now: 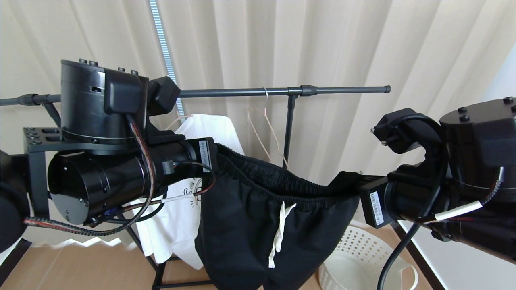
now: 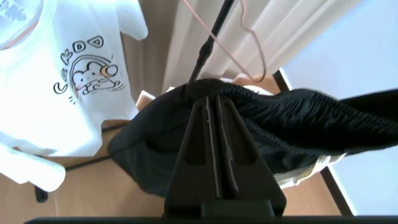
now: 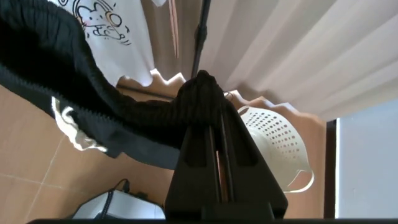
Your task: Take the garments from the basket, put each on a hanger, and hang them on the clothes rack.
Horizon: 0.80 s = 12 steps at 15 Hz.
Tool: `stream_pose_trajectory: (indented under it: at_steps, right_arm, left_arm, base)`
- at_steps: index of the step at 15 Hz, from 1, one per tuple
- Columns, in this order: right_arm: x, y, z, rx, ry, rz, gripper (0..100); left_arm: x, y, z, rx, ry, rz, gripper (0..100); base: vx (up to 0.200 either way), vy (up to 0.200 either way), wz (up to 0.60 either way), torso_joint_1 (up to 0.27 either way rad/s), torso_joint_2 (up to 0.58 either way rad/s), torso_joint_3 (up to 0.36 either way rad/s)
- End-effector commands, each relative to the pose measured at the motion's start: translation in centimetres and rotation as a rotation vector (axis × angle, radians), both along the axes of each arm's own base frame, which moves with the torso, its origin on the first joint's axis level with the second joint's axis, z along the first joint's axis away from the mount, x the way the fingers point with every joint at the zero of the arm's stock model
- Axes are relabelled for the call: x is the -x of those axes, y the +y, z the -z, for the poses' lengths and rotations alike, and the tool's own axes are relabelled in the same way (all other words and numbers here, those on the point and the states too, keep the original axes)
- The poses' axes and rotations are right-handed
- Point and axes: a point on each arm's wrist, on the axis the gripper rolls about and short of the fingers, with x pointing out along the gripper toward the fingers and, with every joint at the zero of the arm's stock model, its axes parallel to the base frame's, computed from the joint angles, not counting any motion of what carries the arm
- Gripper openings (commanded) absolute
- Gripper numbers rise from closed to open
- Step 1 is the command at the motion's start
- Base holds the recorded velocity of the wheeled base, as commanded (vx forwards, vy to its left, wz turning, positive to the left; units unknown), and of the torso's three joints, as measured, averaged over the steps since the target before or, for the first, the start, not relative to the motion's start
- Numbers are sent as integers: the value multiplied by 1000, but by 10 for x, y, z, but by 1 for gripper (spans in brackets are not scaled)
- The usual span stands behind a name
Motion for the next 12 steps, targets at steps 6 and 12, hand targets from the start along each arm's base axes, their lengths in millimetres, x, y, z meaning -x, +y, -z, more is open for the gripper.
stream_pose_trajectory:
  at_steps: [6, 12]
  right_arm:
    - [8, 5, 1, 1, -1, -37, 0]
    - [0, -9, -6, -14, -18, 26, 0]
  left_arm:
    - [5, -5, -4, 7, -12, 21, 0]
    - [10, -7, 6, -22, 14, 42, 0]
  base:
    - [0, 0, 0, 0, 0, 0]
    - [0, 0, 0, 0, 0, 0]
